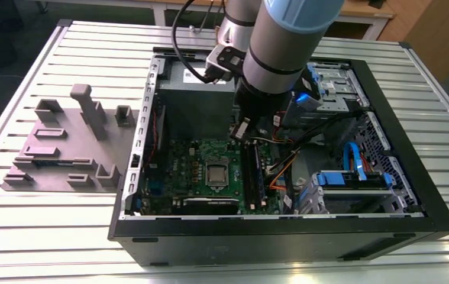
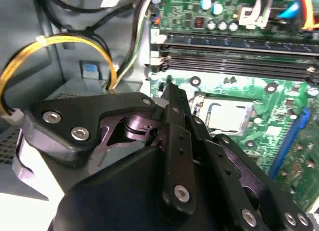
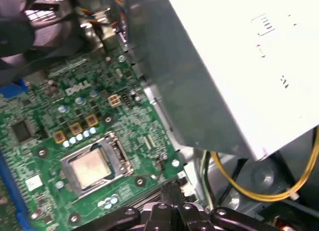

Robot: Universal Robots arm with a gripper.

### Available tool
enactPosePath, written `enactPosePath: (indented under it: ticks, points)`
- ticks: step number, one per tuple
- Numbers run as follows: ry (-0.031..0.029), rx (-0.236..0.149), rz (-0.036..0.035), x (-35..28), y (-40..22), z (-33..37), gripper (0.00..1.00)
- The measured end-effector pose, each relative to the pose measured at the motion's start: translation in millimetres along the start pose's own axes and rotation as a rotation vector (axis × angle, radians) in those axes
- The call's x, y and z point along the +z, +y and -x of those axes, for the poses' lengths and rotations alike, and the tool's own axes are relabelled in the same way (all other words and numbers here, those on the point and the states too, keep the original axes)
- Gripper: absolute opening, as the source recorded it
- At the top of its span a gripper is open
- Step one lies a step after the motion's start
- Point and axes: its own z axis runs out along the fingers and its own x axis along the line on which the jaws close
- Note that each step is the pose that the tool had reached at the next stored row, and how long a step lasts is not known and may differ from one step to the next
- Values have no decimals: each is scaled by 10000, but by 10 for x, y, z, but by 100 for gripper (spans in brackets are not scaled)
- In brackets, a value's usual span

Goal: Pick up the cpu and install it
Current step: 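Install the first cpu locking lever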

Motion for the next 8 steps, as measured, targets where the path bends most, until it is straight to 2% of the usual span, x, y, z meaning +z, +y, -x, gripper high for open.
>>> enactPosePath:
  ticks: [5, 8]
  points:
    - [19, -186, 25, 22, 13, 4, 11]
    - [3, -308, 58, 37, 31, 2, 11]
